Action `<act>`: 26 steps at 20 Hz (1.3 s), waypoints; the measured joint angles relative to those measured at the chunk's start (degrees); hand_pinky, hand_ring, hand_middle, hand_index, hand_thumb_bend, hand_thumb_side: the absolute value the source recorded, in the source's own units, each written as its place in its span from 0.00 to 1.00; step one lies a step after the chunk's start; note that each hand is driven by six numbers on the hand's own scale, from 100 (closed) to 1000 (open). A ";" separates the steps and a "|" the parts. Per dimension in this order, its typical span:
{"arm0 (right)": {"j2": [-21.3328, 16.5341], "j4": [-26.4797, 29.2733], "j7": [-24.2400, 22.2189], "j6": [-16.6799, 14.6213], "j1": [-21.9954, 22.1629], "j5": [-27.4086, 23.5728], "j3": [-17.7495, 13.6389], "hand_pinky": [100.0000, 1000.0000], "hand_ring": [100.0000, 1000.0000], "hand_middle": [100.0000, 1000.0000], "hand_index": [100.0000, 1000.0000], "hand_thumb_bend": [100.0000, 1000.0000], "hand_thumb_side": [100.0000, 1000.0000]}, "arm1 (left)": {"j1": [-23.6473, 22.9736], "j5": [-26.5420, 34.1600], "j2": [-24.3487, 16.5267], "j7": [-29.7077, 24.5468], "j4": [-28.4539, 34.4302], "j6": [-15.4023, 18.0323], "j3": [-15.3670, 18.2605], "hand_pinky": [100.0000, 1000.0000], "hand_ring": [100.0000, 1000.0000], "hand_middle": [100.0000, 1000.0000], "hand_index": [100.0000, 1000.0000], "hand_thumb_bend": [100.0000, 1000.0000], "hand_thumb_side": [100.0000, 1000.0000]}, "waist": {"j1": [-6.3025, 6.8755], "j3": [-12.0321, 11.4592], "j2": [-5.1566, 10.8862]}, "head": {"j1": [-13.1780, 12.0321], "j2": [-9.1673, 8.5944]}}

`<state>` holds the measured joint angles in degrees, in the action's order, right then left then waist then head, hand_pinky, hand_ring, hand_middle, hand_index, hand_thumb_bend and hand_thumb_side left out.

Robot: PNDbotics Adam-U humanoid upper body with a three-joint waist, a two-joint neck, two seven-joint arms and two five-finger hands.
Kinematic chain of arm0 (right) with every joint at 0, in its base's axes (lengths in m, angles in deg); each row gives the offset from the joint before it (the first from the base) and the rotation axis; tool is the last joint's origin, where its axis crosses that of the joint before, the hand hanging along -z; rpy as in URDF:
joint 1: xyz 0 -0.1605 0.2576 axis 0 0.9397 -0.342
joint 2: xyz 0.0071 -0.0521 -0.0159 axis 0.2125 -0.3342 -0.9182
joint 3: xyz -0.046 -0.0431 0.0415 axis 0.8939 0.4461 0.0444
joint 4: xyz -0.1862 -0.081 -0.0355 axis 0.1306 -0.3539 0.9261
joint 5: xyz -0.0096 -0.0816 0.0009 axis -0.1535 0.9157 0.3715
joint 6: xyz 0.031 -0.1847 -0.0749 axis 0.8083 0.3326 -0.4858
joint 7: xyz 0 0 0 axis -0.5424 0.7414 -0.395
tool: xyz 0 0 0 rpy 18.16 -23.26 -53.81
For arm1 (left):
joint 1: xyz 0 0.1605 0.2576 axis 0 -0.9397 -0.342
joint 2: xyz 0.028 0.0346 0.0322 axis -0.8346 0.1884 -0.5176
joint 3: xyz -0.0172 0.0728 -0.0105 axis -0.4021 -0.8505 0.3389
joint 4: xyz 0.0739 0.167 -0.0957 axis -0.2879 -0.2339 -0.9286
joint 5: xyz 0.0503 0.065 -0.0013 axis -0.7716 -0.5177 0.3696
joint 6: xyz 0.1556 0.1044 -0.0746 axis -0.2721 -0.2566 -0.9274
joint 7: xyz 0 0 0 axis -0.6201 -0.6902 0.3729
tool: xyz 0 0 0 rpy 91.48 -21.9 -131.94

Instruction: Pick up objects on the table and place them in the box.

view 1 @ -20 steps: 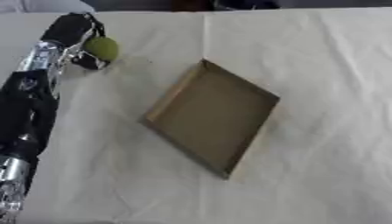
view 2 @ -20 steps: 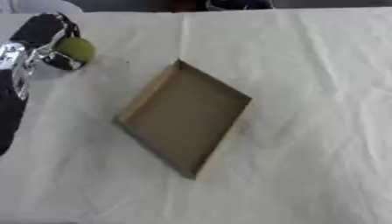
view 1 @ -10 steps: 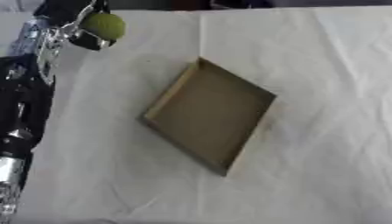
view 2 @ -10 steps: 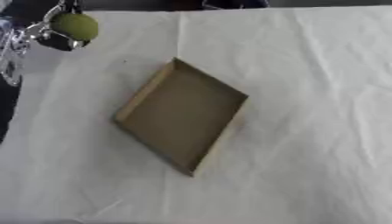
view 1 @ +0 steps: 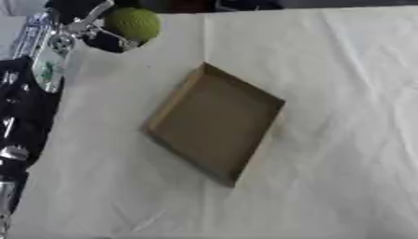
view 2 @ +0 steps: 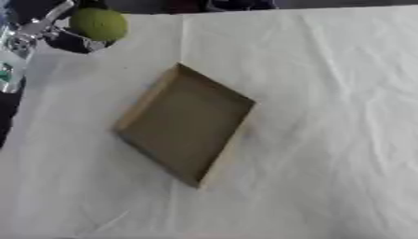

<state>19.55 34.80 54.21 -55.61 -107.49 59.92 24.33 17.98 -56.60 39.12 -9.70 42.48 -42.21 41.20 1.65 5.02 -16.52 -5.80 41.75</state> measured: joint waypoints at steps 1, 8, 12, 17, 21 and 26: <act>0.00 0.00 0.02 0.00 -0.01 0.07 0.00 0.74 0.62 0.63 0.75 0.00 0.21 | -0.10 0.53 0.62 -0.47 0.13 0.35 -0.37 0.07 0.25 0.29 0.48 0.30 0.00 | 0.00 -0.03 0.01 | 0.05 0.01; -0.02 0.28 0.69 0.08 -0.01 0.56 -0.18 0.74 0.62 0.63 0.75 0.00 0.20 | -1.01 2.15 5.89 -2.67 -0.51 1.64 -1.25 0.06 0.23 0.28 0.47 0.19 0.00 | 0.02 -0.12 0.31 | 0.19 0.07; -0.38 0.31 1.45 0.08 -0.04 1.19 -0.61 0.73 0.62 0.63 0.75 0.00 0.19 | -1.79 1.54 8.89 -3.68 -1.49 1.85 -1.46 0.06 0.23 0.28 0.47 0.17 0.00 | 0.01 -0.16 0.31 | 0.32 0.32; -0.81 0.31 2.02 -0.04 -0.26 1.76 -0.77 0.73 0.62 0.63 0.75 0.00 0.19 | -2.17 -1.26 12.19 -3.15 -1.72 1.88 -1.59 0.07 0.24 0.28 0.48 0.18 0.00 | 0.01 -0.11 0.31 | 0.56 0.49; -1.07 0.26 2.27 -0.24 -0.31 1.99 -1.03 0.73 0.62 0.63 0.75 0.00 0.19 | -2.95 -4.32 14.40 -1.47 -1.52 0.98 -1.53 0.07 0.24 0.28 0.48 0.15 0.00 | -0.02 -0.06 0.31 | 0.93 0.49; -1.55 -0.29 2.47 -0.46 -0.32 2.16 -1.17 0.74 0.62 0.63 0.75 0.00 0.19 | -4.11 -7.09 17.15 -0.59 -1.31 0.17 -1.42 0.07 0.24 0.28 0.48 0.12 0.00 | -0.09 0.07 0.26 | 1.33 0.49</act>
<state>18.00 34.51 56.68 -56.06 -107.81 62.08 23.15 13.86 -63.69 56.26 -10.29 41.17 -42.05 39.78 1.55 5.09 -16.26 -4.47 42.25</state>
